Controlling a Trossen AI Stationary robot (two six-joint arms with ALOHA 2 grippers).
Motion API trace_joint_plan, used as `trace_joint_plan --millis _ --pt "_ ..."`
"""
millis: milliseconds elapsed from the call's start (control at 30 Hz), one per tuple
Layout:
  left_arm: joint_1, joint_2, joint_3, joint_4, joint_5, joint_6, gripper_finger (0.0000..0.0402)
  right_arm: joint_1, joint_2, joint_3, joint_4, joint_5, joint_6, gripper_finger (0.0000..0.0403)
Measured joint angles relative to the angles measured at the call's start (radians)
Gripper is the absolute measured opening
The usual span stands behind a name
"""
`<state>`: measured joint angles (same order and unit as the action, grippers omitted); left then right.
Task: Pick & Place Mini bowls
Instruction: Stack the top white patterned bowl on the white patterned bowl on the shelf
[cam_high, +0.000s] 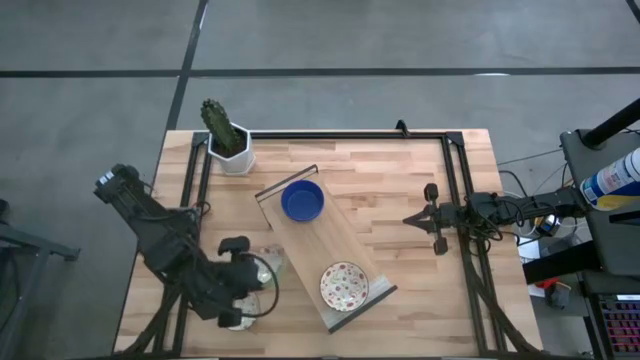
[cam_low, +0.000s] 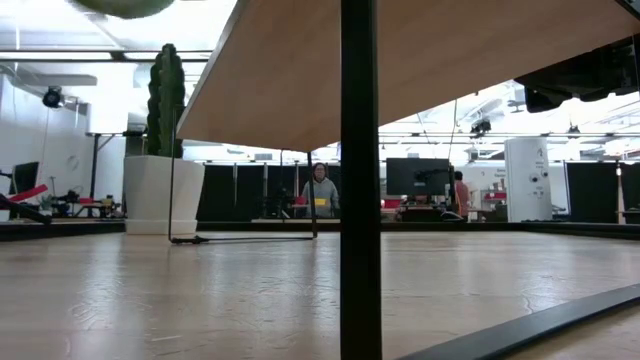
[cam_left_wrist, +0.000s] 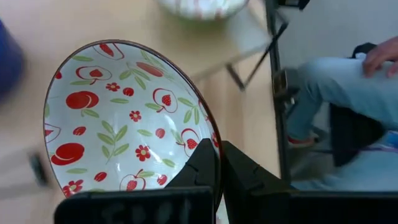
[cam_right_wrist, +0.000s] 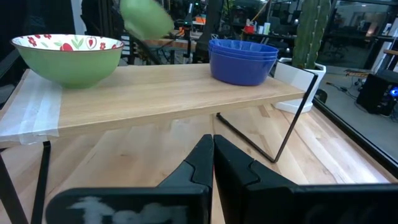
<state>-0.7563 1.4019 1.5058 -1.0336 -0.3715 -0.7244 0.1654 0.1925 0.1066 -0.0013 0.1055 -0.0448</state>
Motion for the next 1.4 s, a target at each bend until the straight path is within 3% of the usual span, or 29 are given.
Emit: trace_joint_plan --millis 233,767,1100,1400 --pt "0.008 0.071 0.130 0.036 -0.105 0.316 0.0004 0.000 0.000 0.000 0.000 0.000 0.000 0.0008" --pt "0.089 0.328 0.390 0.050 -0.077 0.994 0.0004 0.000 0.000 0.000 -0.002 0.000 0.000 0.0008" --pt "0.143 0.446 0.547 -0.058 -0.001 1.134 0.0004 0.000 0.000 0.000 -0.002 0.000 0.000 0.0008" --pt "0.180 0.471 0.552 -0.074 0.072 1.172 0.0004 0.000 0.000 0.000 -0.002 0.000 0.000 0.0008"
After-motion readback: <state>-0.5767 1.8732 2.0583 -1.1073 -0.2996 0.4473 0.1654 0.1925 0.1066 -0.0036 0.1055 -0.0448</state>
